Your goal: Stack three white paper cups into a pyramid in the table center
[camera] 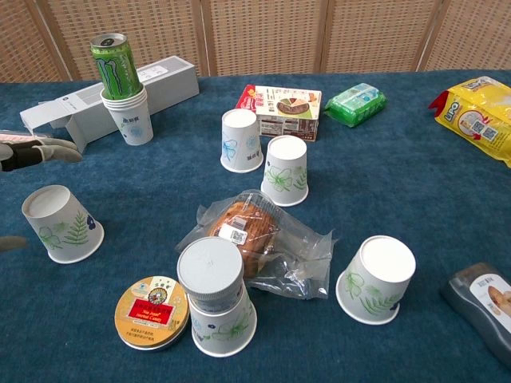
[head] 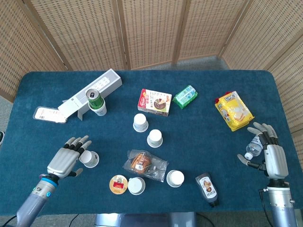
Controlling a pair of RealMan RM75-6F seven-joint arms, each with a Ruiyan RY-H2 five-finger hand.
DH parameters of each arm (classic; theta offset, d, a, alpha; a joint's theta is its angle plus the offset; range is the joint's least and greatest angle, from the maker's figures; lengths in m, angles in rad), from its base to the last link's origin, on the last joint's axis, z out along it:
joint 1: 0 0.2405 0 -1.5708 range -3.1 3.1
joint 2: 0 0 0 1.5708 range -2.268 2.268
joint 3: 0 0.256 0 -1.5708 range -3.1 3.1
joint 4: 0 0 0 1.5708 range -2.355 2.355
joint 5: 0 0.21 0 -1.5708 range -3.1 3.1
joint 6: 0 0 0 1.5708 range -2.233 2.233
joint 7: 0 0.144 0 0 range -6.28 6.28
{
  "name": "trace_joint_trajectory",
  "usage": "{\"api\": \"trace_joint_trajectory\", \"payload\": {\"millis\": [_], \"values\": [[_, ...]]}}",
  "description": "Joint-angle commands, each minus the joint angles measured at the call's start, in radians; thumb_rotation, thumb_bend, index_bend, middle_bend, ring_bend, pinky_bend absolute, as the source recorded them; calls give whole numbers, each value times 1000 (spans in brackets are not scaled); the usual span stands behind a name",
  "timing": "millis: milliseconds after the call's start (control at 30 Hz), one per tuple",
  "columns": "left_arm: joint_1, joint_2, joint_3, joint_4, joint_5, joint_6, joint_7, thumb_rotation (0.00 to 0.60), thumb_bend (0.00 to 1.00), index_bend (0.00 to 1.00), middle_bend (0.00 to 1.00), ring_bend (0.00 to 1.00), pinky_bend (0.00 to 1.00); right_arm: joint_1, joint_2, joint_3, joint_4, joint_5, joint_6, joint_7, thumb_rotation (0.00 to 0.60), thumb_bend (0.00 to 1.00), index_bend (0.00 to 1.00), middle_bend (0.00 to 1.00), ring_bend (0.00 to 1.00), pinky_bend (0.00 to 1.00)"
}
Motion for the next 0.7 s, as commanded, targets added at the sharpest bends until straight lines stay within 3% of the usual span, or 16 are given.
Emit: {"api": "trace_joint_trajectory", "payload": {"millis": [33, 200, 500, 700], "values": [[-23, -38, -8, -2, -38, 6, 63, 600, 307, 2, 0, 0, 216, -2, 0, 3, -1, 1, 1, 2, 600, 27, 222, 139, 0, 0], [-33, -77, -6, -1, -80, 42, 142, 600, 308, 133, 66, 130, 372, -4, -3, 9, 1, 4, 3, 4, 600, 29, 223, 145, 0, 0], [-53, -144, -2, 12, -147, 94, 258, 600, 320, 343, 291, 375, 515, -8, -4, 20, -2, 12, 3, 13, 600, 31, 224, 152, 0, 0], [-62, -174, -15, 25, -159, 124, 257, 600, 325, 370, 349, 428, 541, -10, -3, 24, -2, 16, -1, 20, 600, 29, 224, 154, 0, 0]]}}
